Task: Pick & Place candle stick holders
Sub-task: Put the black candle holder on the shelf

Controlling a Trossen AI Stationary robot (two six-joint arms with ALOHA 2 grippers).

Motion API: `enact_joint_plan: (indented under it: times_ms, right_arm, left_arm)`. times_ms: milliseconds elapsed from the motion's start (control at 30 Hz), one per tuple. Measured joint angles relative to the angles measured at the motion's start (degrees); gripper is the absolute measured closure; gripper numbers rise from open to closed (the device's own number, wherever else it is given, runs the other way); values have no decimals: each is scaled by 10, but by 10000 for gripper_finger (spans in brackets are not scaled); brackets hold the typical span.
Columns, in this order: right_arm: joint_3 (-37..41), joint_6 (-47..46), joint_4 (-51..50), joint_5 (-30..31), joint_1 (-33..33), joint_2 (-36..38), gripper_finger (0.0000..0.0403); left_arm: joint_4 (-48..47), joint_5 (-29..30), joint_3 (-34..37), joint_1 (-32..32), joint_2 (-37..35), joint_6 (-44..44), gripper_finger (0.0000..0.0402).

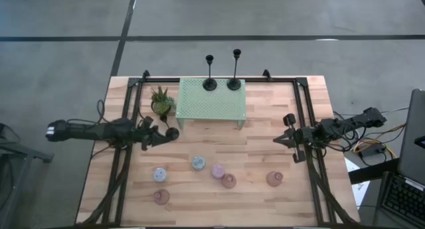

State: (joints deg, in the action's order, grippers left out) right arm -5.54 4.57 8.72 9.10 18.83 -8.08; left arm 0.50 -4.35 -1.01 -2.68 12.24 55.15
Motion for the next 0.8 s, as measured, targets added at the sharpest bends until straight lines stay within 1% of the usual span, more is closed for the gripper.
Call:
enact_joint_plan:
  times_ms: [100,233,367,500,633,733,800]
  right_arm:
    - [0,0,0,0,0,-1,394]
    - [0,0,-1,0,0,-1,394]
    - [0,1,-2,0,0,-3,394]
    - [0,1,-5,0,0,-3,394]
    - [0,1,-8,0,0,-3,394]
    - [0,0,-10,0,0,-3,394]
    - [0,1,-10,0,0,-3,394]
  left_arm:
    - [-3,14,-1,0,20,15,349]
    - [-4,42,0,0,39,36,301]
    - [-11,40,0,-1,56,48,246]
    - [3,25,3,-5,68,39,207]
    - [6,-10,-1,-8,64,-10,195]
    - [3,-11,-9,-17,64,-33,198]
    - [-29,-11,-20,-19,63,-40,204]
